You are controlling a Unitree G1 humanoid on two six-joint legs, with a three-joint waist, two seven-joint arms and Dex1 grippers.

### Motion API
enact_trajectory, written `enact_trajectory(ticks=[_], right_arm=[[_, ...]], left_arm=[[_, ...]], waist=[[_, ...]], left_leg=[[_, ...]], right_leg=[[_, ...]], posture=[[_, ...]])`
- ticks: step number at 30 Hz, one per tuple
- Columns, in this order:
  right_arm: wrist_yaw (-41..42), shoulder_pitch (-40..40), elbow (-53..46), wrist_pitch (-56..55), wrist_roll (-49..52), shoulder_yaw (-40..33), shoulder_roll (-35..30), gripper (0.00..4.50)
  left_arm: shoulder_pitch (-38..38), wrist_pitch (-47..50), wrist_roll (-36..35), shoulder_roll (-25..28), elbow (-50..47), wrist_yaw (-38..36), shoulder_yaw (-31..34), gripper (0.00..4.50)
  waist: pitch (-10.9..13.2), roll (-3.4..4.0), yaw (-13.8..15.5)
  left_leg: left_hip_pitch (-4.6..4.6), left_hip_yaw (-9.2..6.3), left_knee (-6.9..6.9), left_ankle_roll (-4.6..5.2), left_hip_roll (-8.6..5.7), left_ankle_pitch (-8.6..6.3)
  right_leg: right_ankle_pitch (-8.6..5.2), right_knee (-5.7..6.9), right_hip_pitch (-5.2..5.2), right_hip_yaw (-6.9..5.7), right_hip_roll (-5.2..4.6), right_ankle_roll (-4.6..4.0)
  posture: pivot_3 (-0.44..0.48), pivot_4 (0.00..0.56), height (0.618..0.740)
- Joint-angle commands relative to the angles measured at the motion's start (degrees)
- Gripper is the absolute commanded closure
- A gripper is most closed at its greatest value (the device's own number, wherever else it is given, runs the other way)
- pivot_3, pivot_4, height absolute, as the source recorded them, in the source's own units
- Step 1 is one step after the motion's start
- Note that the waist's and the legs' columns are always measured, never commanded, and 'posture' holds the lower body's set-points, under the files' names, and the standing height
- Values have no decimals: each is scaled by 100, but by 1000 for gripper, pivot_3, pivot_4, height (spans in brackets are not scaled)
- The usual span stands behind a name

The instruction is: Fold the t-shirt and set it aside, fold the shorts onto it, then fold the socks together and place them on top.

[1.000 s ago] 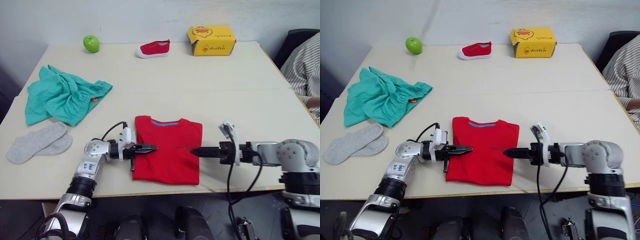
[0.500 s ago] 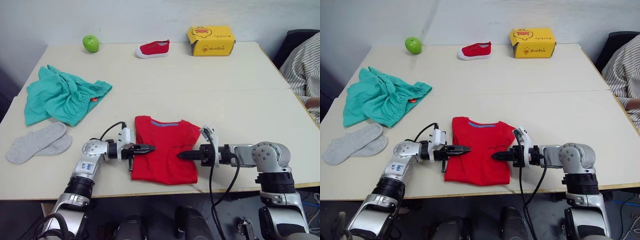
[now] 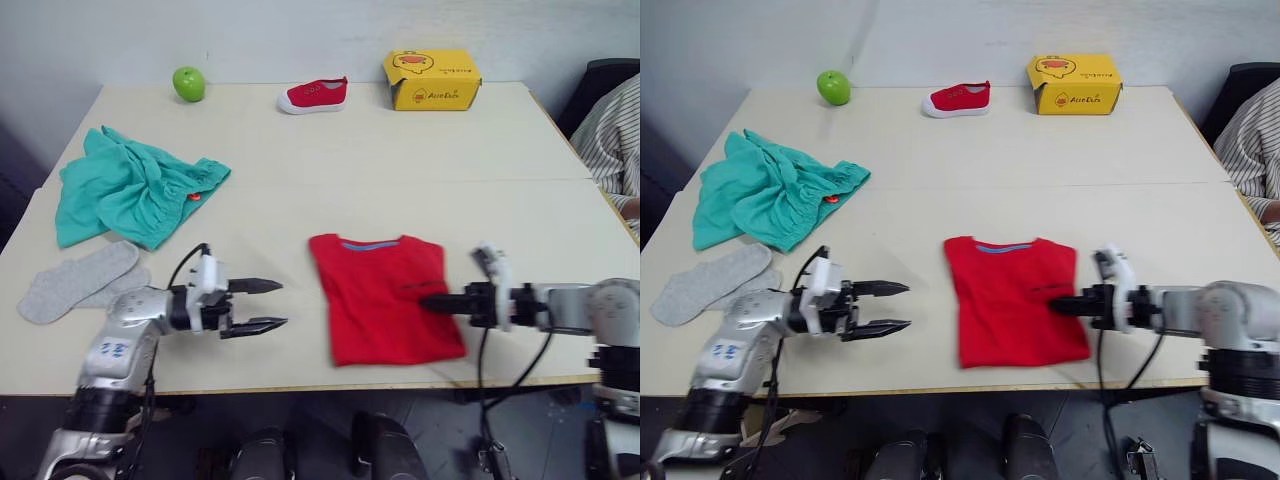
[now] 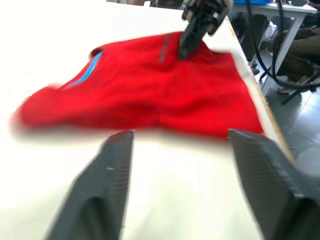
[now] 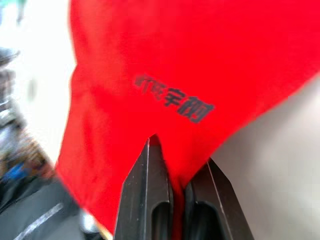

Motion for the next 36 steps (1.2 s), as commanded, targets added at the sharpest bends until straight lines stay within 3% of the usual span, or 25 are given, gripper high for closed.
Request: enact_trajectory(ticks=[1, 4, 8, 15, 19, 25, 29, 32, 33, 36], right_arm=[[531, 227, 462, -533, -308, -47, -625, 4500], [1215, 415, 1260, -1464, -887, 257, -1314, 4500], [2145, 46, 2538, -3295, -1897, 870, -1679, 4500], [2804, -1498, 4920, -5373, -3523, 1850, -1482, 4500], [2682, -2144, 5832, -5602, -3908, 1869, -1242, 4500], [2558, -2318, 6156, -6585, -4295, 1743, -1236, 2689], [2091, -2221, 6091, -8019, -4467, 1416, -1625, 1281], [2525, -1830, 5739, -9475, -4228, 987, -1882, 286], [2596, -1661, 5547, -9841, -4090, 778, -1931, 55], [2863, -1194, 4793, -10483, -3580, 190, -1832, 55]], left_arm=[[239, 112, -373, 155, -461, -44, 332, 34], [434, 156, -503, 233, -579, -20, 551, 34], [521, 155, -568, 302, -596, -26, 681, 34], [601, 306, -627, 466, -721, 22, 866, 34], [581, 466, -712, 555, -845, 107, 930, 34], [579, 454, -755, 453, -904, 249, 949, 0], [648, 455, -737, 403, -881, 465, 1034, 0], [747, 382, -701, 381, -826, 546, 1095, 0], [779, 323, -663, 374, -792, 569, 1112, 0], [831, 178, -563, 388, -657, 606, 1166, 0]], waist=[[0, 0, 0], [3, 4, 1], [3, 5, -19], [15, 26, -78], [16, 26, -96], [16, 27, -106], [26, 44, -102], [37, 62, -66], [37, 62, -61], [38, 61, -69]], left_leg=[[1, 1, 0, 0, 0, 0], [4, 3, 0, 0, -2, 0], [10, 15, 0, -2, -1, 1], [20, 34, -4, -13, 7, 5], [20, 35, -4, -16, 10, 5], [20, 33, -2, -16, 9, 5], [19, 35, -2, -16, 7, 5], [19, 36, -4, -18, 6, 5], [20, 36, -5, -19, 7, 4], [25, 38, -2, -21, 10, 5]], right_leg=[[0, -11, 0, 1, 0, 0], [1, -24, 3, 2, 0, 3], [4, -25, 4, 9, 7, 7], [4, -22, -2, 25, 19, 7], [3, -24, -3, 27, 19, 6], [4, -22, 0, 28, 16, 6], [4, -15, -3, 30, 15, 6], [3, -17, -4, 29, 17, 6], [3, -18, -4, 30, 19, 6], [4, -21, 2, 31, 25, 7]], posture=[[0, 150, 740], [0, 150, 740], [0, 150, 740], [0, 150, 740], [0, 150, 740], [0, 150, 740], [0, 150, 740], [0, 150, 740], [0, 150, 740], [0, 150, 740]])
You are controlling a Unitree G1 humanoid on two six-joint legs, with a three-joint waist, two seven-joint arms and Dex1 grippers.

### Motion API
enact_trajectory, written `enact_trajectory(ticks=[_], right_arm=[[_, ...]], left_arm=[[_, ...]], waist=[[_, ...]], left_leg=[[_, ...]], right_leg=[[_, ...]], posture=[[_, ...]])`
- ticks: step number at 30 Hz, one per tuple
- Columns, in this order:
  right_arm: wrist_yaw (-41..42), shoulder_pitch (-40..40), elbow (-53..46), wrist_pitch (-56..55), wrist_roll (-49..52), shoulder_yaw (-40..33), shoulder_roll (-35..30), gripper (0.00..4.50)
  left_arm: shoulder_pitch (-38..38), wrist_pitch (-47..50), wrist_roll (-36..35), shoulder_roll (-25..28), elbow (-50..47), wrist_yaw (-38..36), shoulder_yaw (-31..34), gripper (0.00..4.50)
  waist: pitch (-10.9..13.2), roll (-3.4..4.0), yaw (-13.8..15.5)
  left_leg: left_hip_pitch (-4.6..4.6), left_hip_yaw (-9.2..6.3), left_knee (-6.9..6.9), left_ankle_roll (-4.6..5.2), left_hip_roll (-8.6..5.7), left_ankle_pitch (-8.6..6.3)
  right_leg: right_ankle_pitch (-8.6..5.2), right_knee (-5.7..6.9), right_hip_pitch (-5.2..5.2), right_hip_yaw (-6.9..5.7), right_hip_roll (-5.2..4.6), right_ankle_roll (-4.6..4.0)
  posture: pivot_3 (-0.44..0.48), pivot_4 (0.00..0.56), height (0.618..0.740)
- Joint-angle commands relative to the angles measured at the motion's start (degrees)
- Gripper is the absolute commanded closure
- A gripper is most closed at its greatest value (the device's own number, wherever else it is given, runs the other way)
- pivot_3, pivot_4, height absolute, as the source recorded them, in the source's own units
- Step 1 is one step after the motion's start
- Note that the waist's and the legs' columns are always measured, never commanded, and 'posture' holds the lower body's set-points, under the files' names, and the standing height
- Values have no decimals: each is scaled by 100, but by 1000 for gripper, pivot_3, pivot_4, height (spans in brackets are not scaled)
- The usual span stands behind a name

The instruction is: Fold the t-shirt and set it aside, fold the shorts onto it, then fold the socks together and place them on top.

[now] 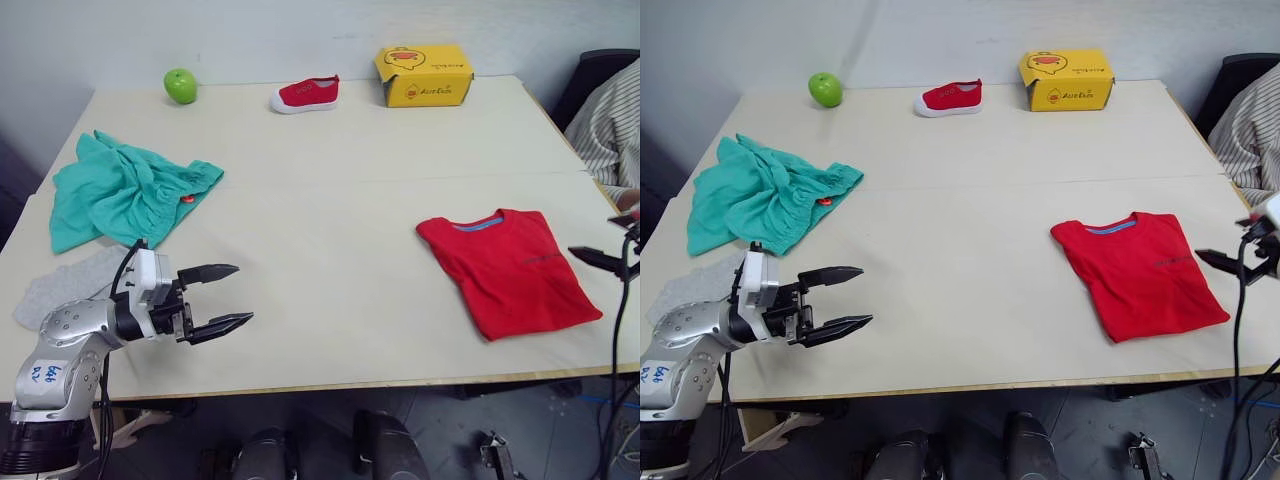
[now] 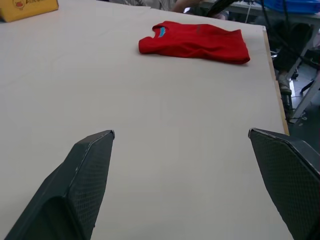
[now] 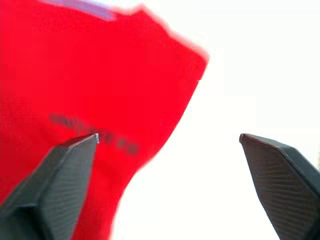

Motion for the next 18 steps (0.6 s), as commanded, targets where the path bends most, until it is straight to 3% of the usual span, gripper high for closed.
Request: enact_trajectory(ticks=[1, 4, 9, 15, 17, 18], right_arm=[[381, 508, -1174, -644, 708, -683, 84, 55], [195, 1884, -3487, -337, 1291, -952, 707, 55], [-789, 3269, -5679, 394, 1338, -811, 1722, 55], [-1088, 3846, -6494, 680, 1362, -533, 2463, 55], [-1050, 3884, -6646, 803, 1514, -494, 2583, 55], [-1116, 3906, -6713, 844, 1535, -497, 2651, 55]], left_arm=[[44, -252, 69, 19, 119, 70, 219, 0], [288, -444, 177, 42, 231, 331, 585, 0], [1206, -911, 322, -82, 256, 817, 1624, 0], [2433, -968, 177, -350, 237, 1154, 2694, 0], [2691, -993, 189, -461, 386, 1278, 2940, 0], [2795, -1046, 224, -515, 488, 1324, 3042, 0]], waist=[[0, 0, -17], [-2, -11, -40], [-1, -11, -3], [0, -15, 41], [8, 0, 10], [11, 4, 10]], left_leg=[[3, 2, 1, -1, 0, 1], [16, 1, -1, -12, 14, 1], [7, -1, -3, -27, 33, -5], [9, -3, -1, -18, 32, -22], [-10, -93, -6, 2, -2, -19], [-9, -191, -27, 32, -33, -1]], right_leg=[[0, 3, 0, 4, 0, 0], [-1, 13, 3, 9, 6, -2], [-9, 26, -11, 3, 9, -16], [-12, 14, -4, 1, 5, -23], [-12, -5, 46, -43, -56, -21], [-10, -35, 111, -133, -97, -17]], posture=[[0, 150, 740], [0, 150, 740], [0, 150, 740], [0, 150, 740], [0, 150, 740], [0, 150, 740]])
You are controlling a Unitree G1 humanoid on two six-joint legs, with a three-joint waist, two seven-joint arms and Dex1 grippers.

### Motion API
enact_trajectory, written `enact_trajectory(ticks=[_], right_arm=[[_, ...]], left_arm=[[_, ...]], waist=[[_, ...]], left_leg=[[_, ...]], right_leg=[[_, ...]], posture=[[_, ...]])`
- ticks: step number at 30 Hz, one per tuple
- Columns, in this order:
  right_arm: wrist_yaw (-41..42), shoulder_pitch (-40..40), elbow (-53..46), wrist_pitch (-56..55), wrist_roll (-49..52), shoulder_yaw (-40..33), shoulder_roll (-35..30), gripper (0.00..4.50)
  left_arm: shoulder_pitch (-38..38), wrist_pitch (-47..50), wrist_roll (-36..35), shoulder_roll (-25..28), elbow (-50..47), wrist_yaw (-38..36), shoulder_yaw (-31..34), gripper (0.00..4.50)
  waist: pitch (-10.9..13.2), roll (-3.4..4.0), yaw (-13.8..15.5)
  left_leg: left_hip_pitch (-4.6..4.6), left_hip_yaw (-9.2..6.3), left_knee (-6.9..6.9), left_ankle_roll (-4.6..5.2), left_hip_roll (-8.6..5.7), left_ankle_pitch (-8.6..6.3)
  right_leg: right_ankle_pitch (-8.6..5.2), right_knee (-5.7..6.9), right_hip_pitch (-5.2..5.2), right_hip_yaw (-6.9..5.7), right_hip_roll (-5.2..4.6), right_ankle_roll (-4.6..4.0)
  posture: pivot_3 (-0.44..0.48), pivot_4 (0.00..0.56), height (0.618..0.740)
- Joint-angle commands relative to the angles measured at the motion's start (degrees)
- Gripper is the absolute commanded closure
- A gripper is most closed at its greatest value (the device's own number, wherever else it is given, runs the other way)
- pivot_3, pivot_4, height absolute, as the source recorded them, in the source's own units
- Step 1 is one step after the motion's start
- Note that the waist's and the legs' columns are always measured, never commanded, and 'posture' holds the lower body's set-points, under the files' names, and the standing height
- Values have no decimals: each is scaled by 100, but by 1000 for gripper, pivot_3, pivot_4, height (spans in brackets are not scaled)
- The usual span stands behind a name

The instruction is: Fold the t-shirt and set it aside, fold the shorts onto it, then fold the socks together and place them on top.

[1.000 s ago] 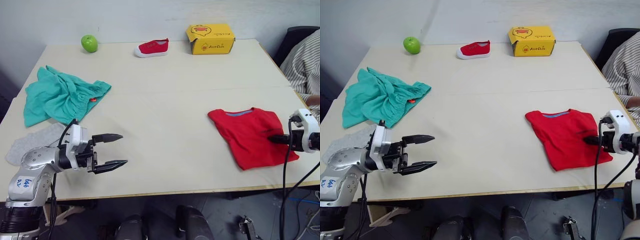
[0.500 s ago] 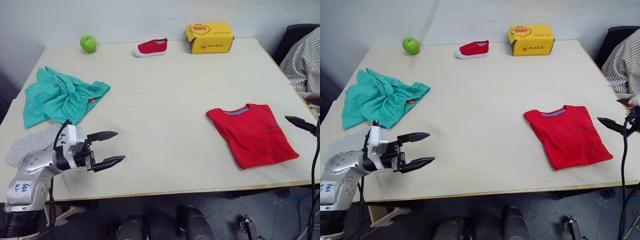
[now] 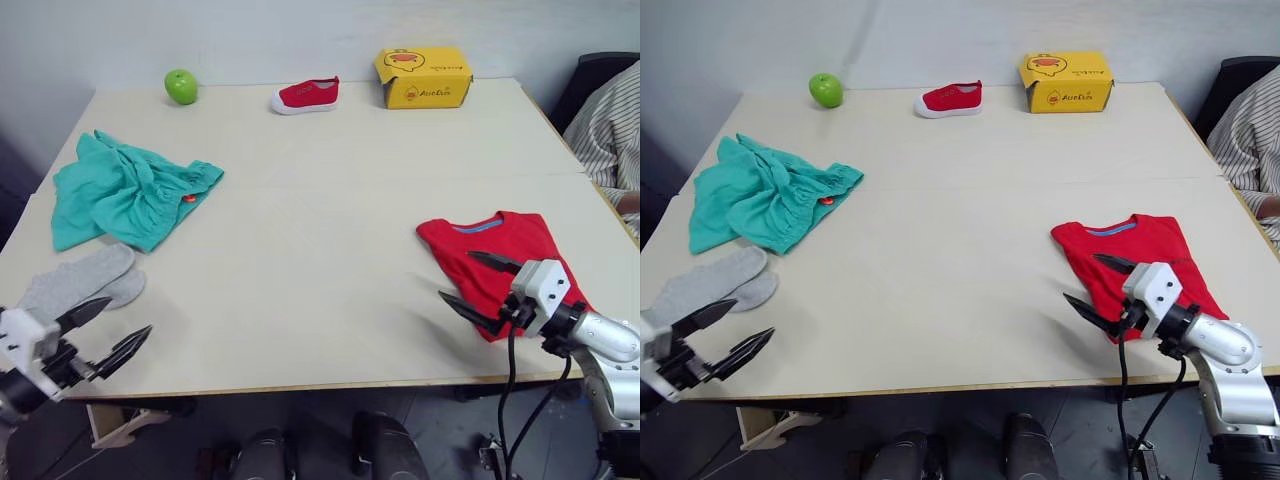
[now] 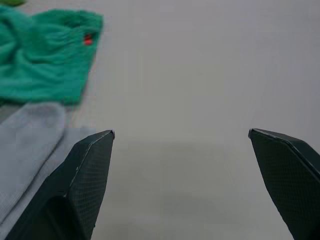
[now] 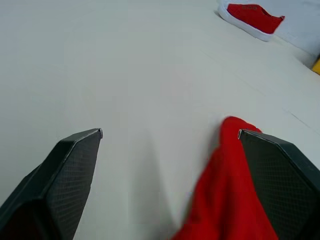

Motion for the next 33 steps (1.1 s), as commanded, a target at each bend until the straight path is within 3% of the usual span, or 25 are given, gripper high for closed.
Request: enact_trajectory(ticks=[1, 2, 6, 10, 13, 15, 19, 23, 27, 33], right_arm=[[-219, 50, -458, 103, 206, -107, 175, 55], [-330, 97, -518, 97, 145, -127, 224, 55], [-491, 602, -828, -553, -163, -203, 440, 55], [-234, 1511, -1386, -624, 365, -299, 560, 55], [-356, 1943, -1752, -631, 479, -390, 685, 55], [-444, 1962, -1819, -549, 530, -362, 737, 55], [-540, 1618, -1800, -413, 647, -213, 820, 55], [-582, 1270, -1737, -337, 634, -102, 882, 55], [-705, 1085, -1699, -254, 625, -85, 976, 55], [-814, 1009, -1807, -168, 623, -58, 974, 55]], left_arm=[[353, -143, -64, -144, 229, 210, 533, 0], [444, -146, -54, -186, 325, 257, 614, 0], [668, 215, -170, -240, 475, 540, 829, 0], [723, 604, -180, -206, 311, 910, 862, 0], [354, 1338, -645, 26, -142, 1141, 738, 0], [-161, 1988, -902, 428, -380, 1245, 449, 0], [-1690, 2445, 11, 1347, 74, 1715, -798, 0], [-3708, 2142, 1096, 1756, 1465, 1568, -2406, 0], [-5680, 1493, 1991, 1473, 3575, 1156, -3576, 0], [-7354, 627, 3201, 1162, 6260, 789, -4655, 0]], waist=[[9, 15, -14], [8, 12, 8], [10, 3, 225], [8, 1, 341], [5, -7, 337], [3, -23, 338], [-4, -27, 336], [-6, -22, 314], [-9, -43, 304], [-2, -61, 158]], left_leg=[[-6, -67, 2, 6, -11, 6], [-8, -146, 0, 12, -34, 24], [-10, -134, 13, -15, -28, 27], [-9, -121, 13, -1, -14, 9], [-6, -114, 13, -16, 11, 1], [2, -109, 13, -22, 16, 3], [12, -109, 13, -55, 13, 7], [1, -52, 3, -75, 10, 37], [-1, 5, 1, -82, 5, 41], [-5, 56, 0, -83, 8, 37]], right_leg=[[1, -9, 51, -69, -8, 2], [0, -30, 91, -145, -4, 4], [-6, -43, 79, -118, -1, -3], [-7, -57, 74, -91, -4, -5], [-11, -56, 72, -84, 10, -13], [-14, -43, 68, -79, 13, -18], [-11, -20, 66, -70, 15, -26], [-16, 17, 4, -50, 60, -33], [-16, 51, -23, -46, 101, -33], [-18, 30, -28, -36, 114, -28]], posture=[[0, 150, 740], [0, 150, 740], [0, 150, 740], [0, 150, 740], [0, 150, 740], [0, 150, 740], [0, 150, 740], [0, 150, 740], [0, 150, 740], [0, 150, 740]])
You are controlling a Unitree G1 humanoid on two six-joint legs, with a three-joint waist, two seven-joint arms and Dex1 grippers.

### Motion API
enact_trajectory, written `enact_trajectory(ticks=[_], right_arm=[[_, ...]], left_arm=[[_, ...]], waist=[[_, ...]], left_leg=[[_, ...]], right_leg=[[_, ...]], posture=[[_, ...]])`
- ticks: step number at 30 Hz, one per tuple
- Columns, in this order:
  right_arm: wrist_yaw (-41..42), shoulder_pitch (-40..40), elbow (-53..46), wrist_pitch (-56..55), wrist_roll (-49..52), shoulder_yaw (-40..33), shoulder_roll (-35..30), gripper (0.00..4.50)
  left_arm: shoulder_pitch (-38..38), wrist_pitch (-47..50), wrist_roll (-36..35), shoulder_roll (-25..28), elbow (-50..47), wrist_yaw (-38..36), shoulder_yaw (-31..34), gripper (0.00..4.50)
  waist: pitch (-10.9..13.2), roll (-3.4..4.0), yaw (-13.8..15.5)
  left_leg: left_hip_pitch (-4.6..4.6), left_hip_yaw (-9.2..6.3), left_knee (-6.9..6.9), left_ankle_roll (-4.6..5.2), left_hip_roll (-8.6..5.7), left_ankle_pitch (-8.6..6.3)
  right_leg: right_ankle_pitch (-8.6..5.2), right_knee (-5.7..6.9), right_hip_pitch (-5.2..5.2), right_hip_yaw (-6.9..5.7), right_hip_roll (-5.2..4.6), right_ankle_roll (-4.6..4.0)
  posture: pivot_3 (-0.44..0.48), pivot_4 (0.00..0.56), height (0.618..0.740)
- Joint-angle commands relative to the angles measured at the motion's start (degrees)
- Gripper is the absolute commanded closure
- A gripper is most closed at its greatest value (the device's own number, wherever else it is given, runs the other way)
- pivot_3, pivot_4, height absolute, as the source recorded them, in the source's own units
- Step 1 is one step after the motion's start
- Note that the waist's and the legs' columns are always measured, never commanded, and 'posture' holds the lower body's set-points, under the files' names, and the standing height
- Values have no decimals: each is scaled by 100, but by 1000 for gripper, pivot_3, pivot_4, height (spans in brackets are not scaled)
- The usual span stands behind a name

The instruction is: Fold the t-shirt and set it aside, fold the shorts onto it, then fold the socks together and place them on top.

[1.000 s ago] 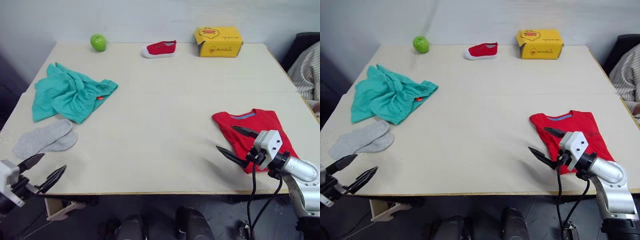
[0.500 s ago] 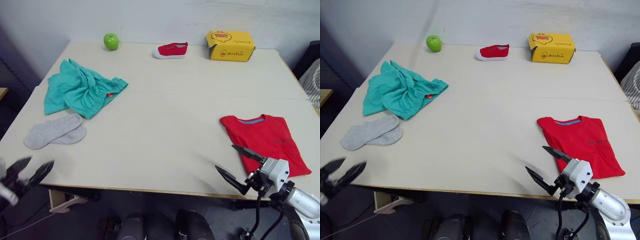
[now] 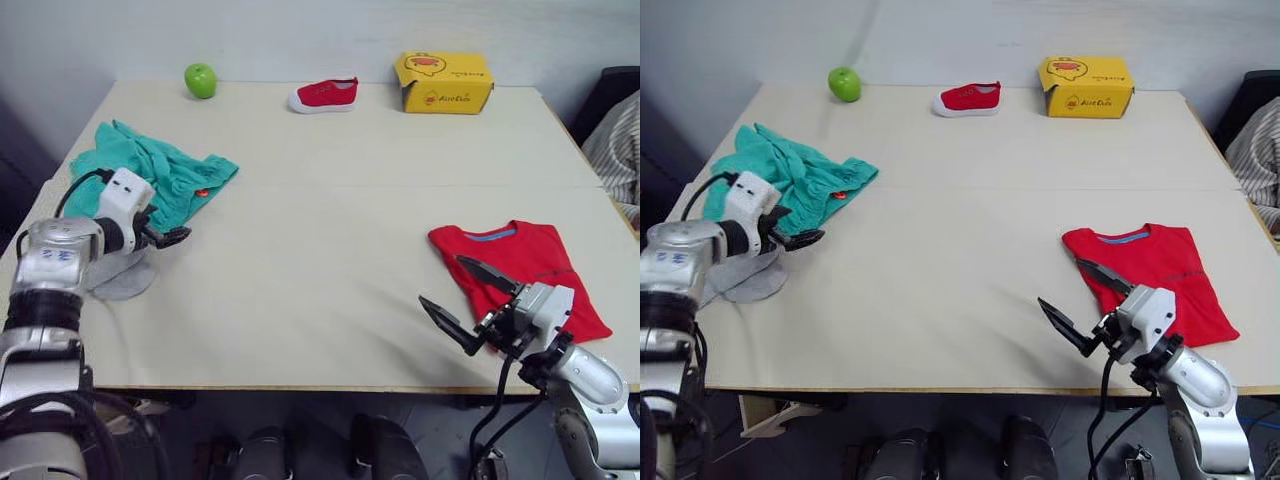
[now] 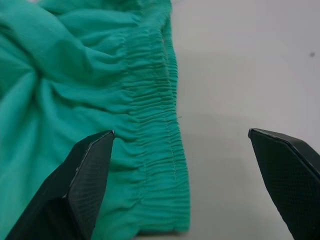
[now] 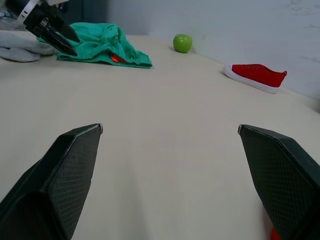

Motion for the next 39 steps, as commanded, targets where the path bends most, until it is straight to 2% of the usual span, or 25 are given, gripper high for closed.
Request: enact_trajectory(ticks=[1, 2, 6, 9, 11, 14, 21, 26, 29, 33, 38, 39], right_arm=[[-85, -27, -251, 38, 113, -122, -3, 0], [-66, -49, -277, 46, 122, -111, -27, 0], [-84, -139, -449, 168, 223, -87, -56, 0], [-90, -176, -490, 231, 207, -64, -68, 0], [-137, -182, -527, 295, 161, -59, -83, 0], [-186, -130, -611, 425, 165, -92, -111, 0], [-101, 97, -691, 571, 150, -202, -293, 0], [132, 190, -490, 520, 192, -617, -621, 0], [420, 278, -284, 440, 187, -930, -892, 0], [634, 446, -91, 394, 183, -1261, -1089, 0], [659, 636, -168, 442, 140, -1370, -1077, 0], [645, 682, -226, 457, 139, -1369, -1063, 0]], left_arm=[[-619, -340, 626, 27, 1210, -48, -332, 393], [-755, -301, 674, 3, 1450, -84, -353, 577], [-1054, -450, 957, -1, 2024, -494, -543, 1847], [-1232, -764, 855, -78, 2277, -402, -306, 2822], [-1441, -1265, 497, -259, 2349, -247, 150, 3491], [-1746, -1961, 505, -412, 2309, -126, 333, 4474], [-2606, -2407, 422, -1081, 1938, -1269, 344, 4474], [-2569, -1245, 215, -1675, 548, -2541, -72, 4474], [-1974, -242, -206, -2065, -1022, -2956, -271, 4474], [-1067, 978, -836, -2789, -2863, -2704, -442, 4474], [-335, 776, -492, -3492, -3356, -2048, -1074, 4474], [-222, 698, -385, -3571, -3307, -1932, -1220, 4257]], waist=[[3, -6, -33], [3, -7, -38], [3, -8, -87], [2, -8, -123], [3, -10, -120], [26, -48, -38], [38, -72, 110], [40, -74, 67], [40, -74, 29], [40, -75, 29], [40, -74, 27], [40, -74, 30]], left_leg=[[-1, 3, 0, 0, 3, 0], [1, 3, 0, -1, 5, 0], [14, -5, 10, -2, 6, 2], [20, -18, 15, 0, 6, 3], [19, -18, 14, 0, 6, 3], [5, -26, 22, 6, 8, 7], [-11, -13, 33, 23, -13, -1], [-12, 0, 33, 22, -11, -1], [-10, -2, 34, 19, -8, 2], [0, -16, 34, 16, -5, 3], [16, -14, 38, 17, -4, 8], [18, -14, 38, 17, -4, 9]], right_leg=[[-1, -3, -2, 0, 4, 1], [-1, 0, -2, 1, 5, 1], [-1, 26, -2, 14, 1, 2], [-1, 36, -2, 20, -4, 2], [-1, 40, -6, 23, -6, 2], [-1, 46, -13, 21, -15, 2], [5, 33, -13, 18, -20, 13], [6, 27, -13, 20, -10, 15], [6, 30, -13, 24, -9, 16], [6, 35, -12, 40, -6, 16], [7, 42, -3, 51, -7, 16], [7, 36, -3, 54, -8, 16]], posture=[[0, 150, 740], [0, 150, 740], [0, 150, 740], [0, 150, 740], [0, 150, 740], [0, 150, 740], [0, 150, 740], [0, 150, 740], [0, 150, 740], [0, 150, 740], [0, 150, 740], [0, 150, 740]])
